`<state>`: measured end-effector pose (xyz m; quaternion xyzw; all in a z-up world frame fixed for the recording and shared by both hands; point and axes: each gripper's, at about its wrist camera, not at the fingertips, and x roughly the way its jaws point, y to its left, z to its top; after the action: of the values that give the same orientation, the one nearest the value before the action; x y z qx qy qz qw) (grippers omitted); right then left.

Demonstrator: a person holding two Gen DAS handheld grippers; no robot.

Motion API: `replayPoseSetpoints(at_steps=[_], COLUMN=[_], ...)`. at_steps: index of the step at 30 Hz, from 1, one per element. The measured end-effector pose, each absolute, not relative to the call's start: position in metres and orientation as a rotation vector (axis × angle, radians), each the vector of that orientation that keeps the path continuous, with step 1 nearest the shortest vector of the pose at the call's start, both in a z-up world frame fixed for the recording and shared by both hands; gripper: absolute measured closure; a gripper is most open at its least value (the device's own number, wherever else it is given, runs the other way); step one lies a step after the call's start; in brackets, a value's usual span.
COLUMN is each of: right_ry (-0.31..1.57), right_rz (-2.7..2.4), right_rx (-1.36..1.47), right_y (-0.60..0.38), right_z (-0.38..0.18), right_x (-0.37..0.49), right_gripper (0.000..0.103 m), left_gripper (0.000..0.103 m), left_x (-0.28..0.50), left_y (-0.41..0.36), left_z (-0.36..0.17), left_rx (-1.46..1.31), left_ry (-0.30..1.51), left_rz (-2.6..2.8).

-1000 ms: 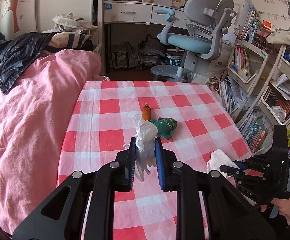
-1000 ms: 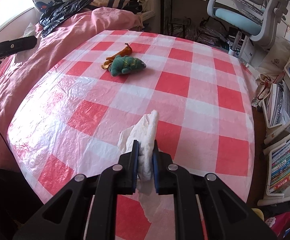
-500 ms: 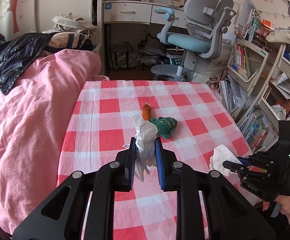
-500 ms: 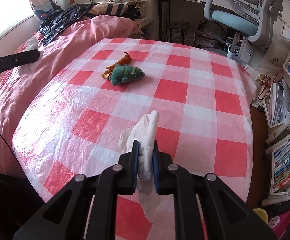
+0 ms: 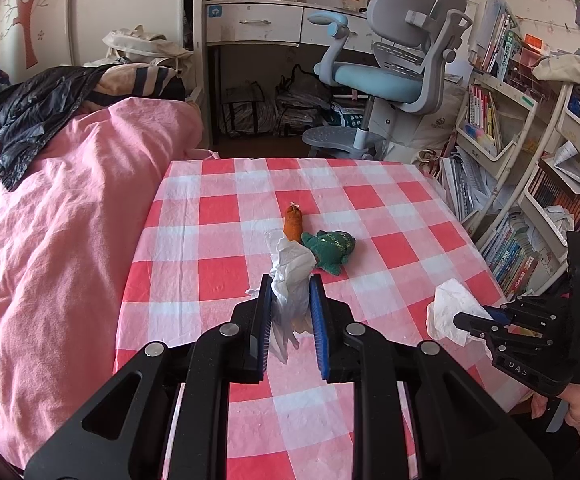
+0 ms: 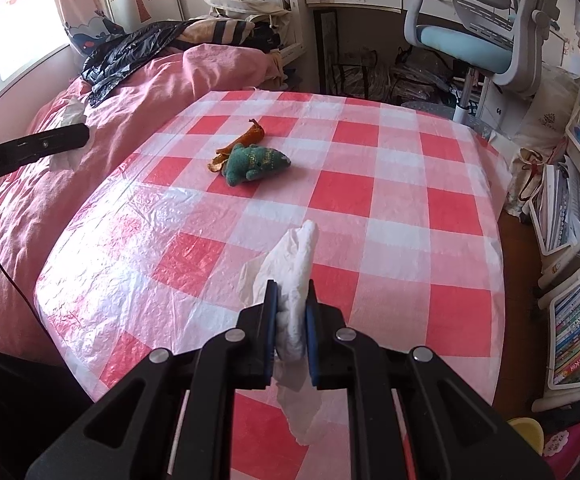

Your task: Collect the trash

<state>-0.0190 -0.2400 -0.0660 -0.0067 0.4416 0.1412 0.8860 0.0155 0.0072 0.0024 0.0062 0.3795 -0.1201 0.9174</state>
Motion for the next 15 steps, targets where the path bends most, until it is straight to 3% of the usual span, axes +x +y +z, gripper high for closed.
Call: replayPoseSetpoints(at_steps=[15], right_ry=[0.908], right_rz=[0.303], right_rx=[-0.011], right_y=[-0.2393], right_z=[-0.0634], right_x=[-0.0195], right_gripper=[0.089], left_gripper=[0.085], left_x=[0.0146], left_y=[0.0080], left_z=[-0.0008], left_rx=[0.019], left_ry=[0.785], left_rz=[-0.247])
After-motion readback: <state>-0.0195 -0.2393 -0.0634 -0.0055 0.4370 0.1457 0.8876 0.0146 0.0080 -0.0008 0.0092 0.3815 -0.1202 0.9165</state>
